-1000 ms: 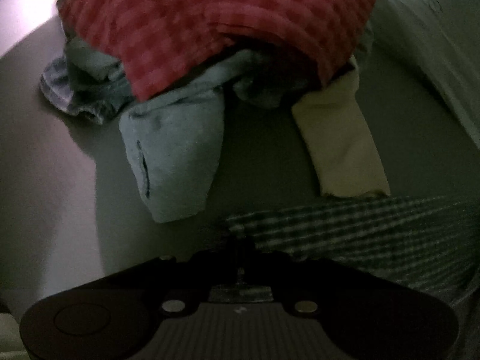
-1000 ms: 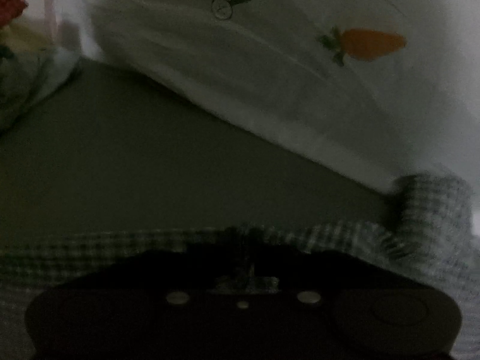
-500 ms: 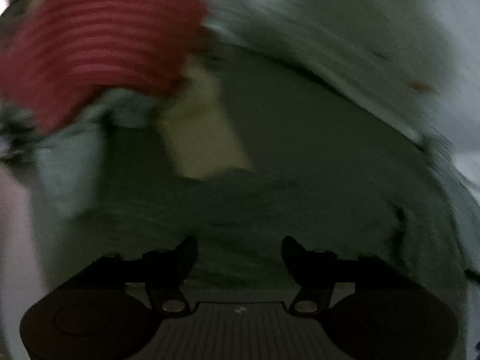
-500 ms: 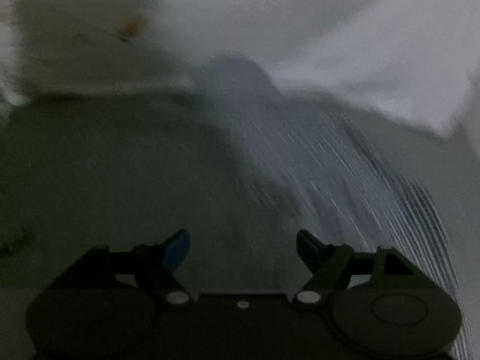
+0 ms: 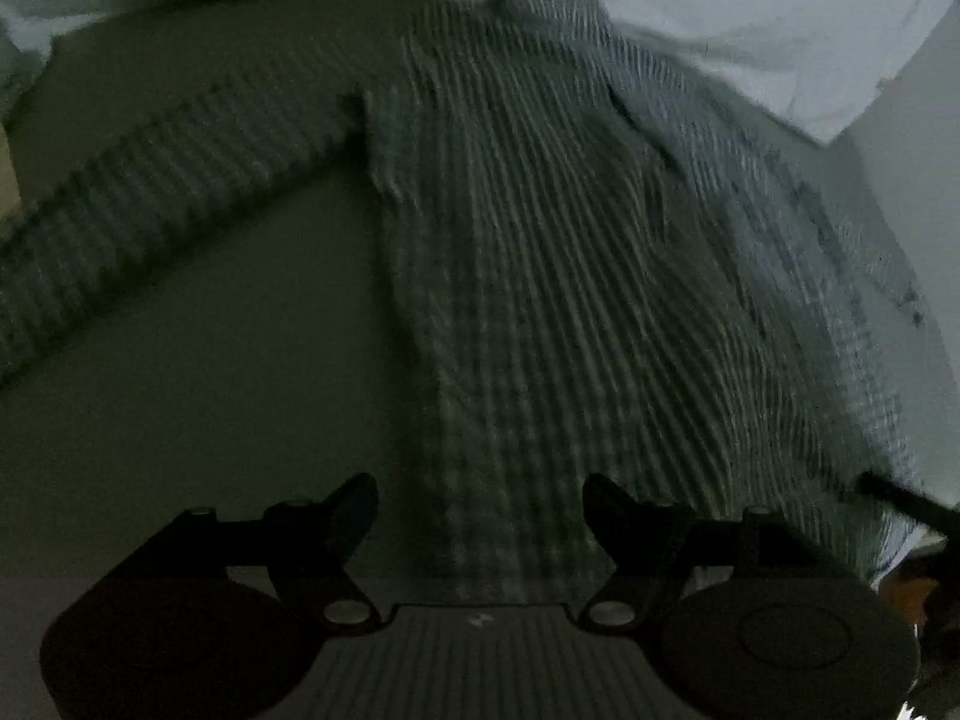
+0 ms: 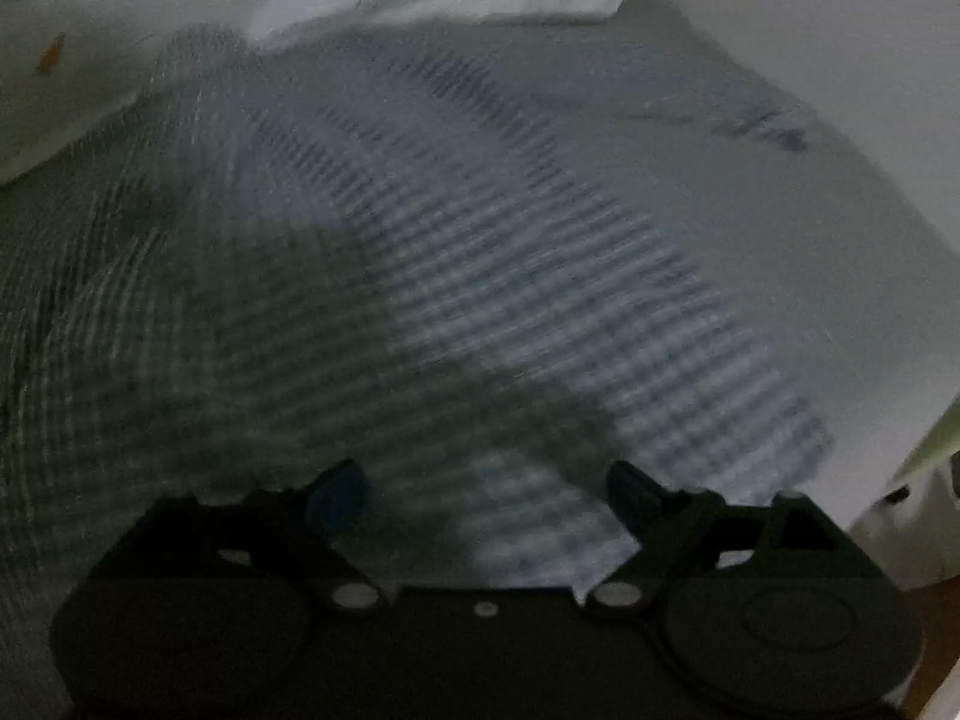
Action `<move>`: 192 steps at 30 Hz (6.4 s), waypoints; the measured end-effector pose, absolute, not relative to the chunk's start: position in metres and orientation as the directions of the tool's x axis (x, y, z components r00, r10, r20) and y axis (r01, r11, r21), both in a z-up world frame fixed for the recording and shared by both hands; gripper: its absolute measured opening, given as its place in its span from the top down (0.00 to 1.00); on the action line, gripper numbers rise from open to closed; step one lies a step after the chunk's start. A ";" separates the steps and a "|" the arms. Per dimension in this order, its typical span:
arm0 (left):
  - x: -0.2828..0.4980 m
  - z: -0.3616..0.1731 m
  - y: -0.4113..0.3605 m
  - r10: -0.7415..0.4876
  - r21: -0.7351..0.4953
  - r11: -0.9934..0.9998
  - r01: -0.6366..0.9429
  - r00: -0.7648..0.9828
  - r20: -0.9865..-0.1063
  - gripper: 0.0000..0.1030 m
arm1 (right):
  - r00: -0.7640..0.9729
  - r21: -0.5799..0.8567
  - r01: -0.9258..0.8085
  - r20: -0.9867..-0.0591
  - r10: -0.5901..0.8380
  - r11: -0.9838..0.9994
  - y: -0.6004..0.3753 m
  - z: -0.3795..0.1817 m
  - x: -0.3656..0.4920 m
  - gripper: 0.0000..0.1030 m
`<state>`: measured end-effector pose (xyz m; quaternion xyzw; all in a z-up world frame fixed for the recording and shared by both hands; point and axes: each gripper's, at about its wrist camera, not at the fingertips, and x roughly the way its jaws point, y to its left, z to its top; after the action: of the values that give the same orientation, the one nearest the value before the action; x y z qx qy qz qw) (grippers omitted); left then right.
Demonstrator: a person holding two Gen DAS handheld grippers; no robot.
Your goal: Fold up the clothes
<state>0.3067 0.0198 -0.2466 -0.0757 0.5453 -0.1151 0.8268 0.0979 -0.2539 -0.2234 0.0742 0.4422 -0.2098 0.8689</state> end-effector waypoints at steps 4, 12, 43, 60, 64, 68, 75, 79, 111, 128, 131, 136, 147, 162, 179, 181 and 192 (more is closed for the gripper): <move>0.293 -0.256 -0.004 -0.213 -0.210 0.976 0.049 0.363 -0.907 0.19 | 0.506 -0.082 0.471 -0.790 -0.345 0.879 -0.309 -0.221 0.085 0.15; 0.250 -0.266 -0.022 -0.027 -0.063 0.993 -0.096 0.341 -0.940 0.19 | 0.507 -0.092 0.441 -0.795 -0.332 0.893 -0.369 -0.229 0.073 0.14; 0.327 -0.266 0.281 -0.054 -0.339 0.853 -0.397 0.579 -0.814 0.03 | 0.670 -0.106 0.063 -0.732 -0.121 0.992 0.020 -0.203 0.113 0.10; 0.362 -0.162 0.192 -0.336 -0.468 0.881 0.070 0.790 -0.514 0.95 | 0.644 -0.176 0.090 -0.740 -0.192 0.980 0.031 -0.200 0.127 0.19; 0.375 -0.105 0.079 -0.654 -0.514 0.731 0.448 0.673 -0.345 0.91 | 0.645 -0.152 0.144 -0.735 -0.210 0.978 0.019 -0.195 0.132 0.19; 0.368 -0.104 -0.018 -0.778 -0.421 0.624 0.658 0.474 -0.412 0.48 | 0.643 -0.168 0.190 -0.723 -0.252 0.967 0.008 -0.191 0.131 0.19; 0.360 -0.150 0.006 -0.739 -0.500 0.663 0.557 0.384 -0.553 0.30 | 0.600 -0.340 0.196 -0.700 -0.387 0.920 -0.006 -0.203 0.123 0.22; 0.361 -0.185 0.037 -0.576 -0.429 0.811 0.398 0.414 -0.704 0.30 | 0.613 -0.518 0.037 -0.663 -0.429 0.854 0.000 -0.220 0.133 0.44; 0.219 -0.207 -0.054 0.100 -0.201 0.832 -0.518 0.496 -0.863 0.99 | 0.927 -0.782 -0.357 -0.365 0.089 0.512 -0.177 -0.187 0.269 0.93; 0.220 -0.221 -0.177 -0.261 -0.297 0.950 -0.101 0.269 -0.927 0.58 | 0.797 -0.628 -0.079 -0.506 -0.329 0.774 -0.338 -0.179 0.355 0.57; 0.199 -0.204 -0.148 -0.215 -0.288 0.948 -0.138 0.391 -0.895 0.44 | 0.761 -0.497 -0.140 -0.607 -0.228 0.857 -0.334 -0.190 0.312 0.56; 0.194 -0.207 -0.100 -0.102 -0.236 0.951 -0.200 0.517 -0.850 0.44 | 0.671 -0.328 -0.256 -0.738 -0.077 0.909 -0.302 -0.222 0.244 0.54; 0.197 -0.247 -0.064 -0.341 -0.539 0.776 -0.327 0.501 -0.795 1.00 | 0.585 -0.230 -0.422 -0.808 0.069 0.877 -0.251 -0.224 0.173 0.54; 0.140 -0.290 -0.024 -0.378 -0.451 0.486 -0.748 0.286 -0.881 0.93 | 0.552 -0.175 -0.477 -0.823 0.138 0.861 -0.245 -0.231 0.181 0.53; 0.199 -0.189 -0.039 -0.124 -0.405 0.744 -0.532 0.485 -0.866 0.51 | 0.596 0.384 0.126 -0.766 0.240 0.915 -0.371 -0.236 0.290 0.30; 0.223 -0.186 -0.040 -0.149 -0.408 0.774 -0.484 0.487 -0.861 0.47 | 0.627 0.521 0.267 -0.733 0.265 0.811 -0.399 -0.240 0.311 0.30; 0.387 -0.207 -0.051 -0.231 -0.410 0.861 -0.300 0.487 -0.842 0.44 | 0.636 0.434 0.510 -0.772 0.015 0.743 -0.414 -0.253 0.421 0.36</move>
<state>0.3869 -0.0515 -0.2070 -0.2623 0.5061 0.0208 0.8213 0.4209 -0.4144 -0.2530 0.3272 0.4008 -0.1467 0.8431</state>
